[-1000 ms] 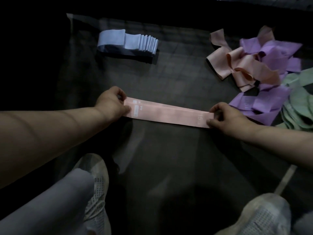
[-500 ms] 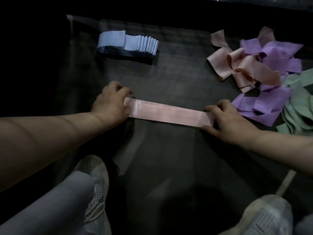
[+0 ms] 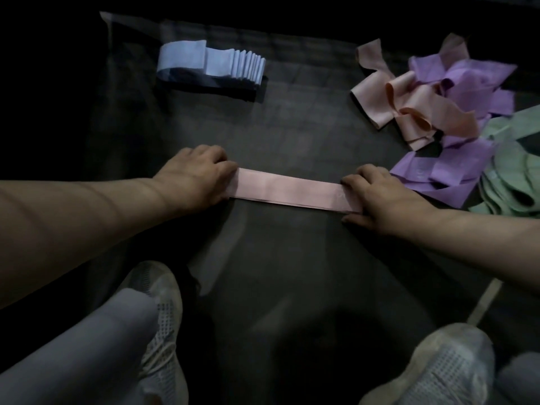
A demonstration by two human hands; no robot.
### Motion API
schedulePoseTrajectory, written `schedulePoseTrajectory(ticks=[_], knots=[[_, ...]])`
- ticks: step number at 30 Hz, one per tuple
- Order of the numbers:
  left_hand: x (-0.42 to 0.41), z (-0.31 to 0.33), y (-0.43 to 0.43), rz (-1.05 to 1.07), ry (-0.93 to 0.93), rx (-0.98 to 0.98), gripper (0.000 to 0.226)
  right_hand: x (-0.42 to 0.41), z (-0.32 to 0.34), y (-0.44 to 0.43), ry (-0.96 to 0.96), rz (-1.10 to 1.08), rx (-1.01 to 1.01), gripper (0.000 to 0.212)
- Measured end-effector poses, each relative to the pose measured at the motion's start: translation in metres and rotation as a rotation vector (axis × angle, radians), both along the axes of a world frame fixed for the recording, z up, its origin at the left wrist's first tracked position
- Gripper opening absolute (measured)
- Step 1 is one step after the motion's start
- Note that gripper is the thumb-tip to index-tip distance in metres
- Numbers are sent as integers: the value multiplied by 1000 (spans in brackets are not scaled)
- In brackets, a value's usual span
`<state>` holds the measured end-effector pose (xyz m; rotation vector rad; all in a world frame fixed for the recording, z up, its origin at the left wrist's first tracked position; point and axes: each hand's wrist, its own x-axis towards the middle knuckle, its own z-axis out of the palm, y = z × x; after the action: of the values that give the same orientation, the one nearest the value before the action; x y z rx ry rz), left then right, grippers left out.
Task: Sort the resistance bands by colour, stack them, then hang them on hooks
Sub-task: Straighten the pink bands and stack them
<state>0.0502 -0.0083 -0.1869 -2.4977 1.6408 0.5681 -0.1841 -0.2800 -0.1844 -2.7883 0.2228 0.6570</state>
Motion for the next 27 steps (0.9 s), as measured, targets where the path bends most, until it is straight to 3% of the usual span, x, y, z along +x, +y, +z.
schedulePoseTrajectory(ticks=[3,5,7,9,16,25,27], knots=[[-5,-2,7,209,33,-83,62,-7,5,2,-25,-67,33,77],[-10,-4,6,605,113,-153,56,-13,4,8,-82,-357,130,63],[-10,-8,4,966,254,-179,53,-13,3,14,-21,-753,240,45],[-11,-11,5,1126,368,-183,50,-14,-4,17,63,-958,305,36],[-20,-7,1,1216,468,-171,9,-14,-19,19,58,-1037,383,24],[-19,-6,-4,1268,505,-74,11,-9,-12,17,126,-958,339,27],[-19,-3,-7,1301,484,-39,26,-9,-5,14,108,-915,331,27]])
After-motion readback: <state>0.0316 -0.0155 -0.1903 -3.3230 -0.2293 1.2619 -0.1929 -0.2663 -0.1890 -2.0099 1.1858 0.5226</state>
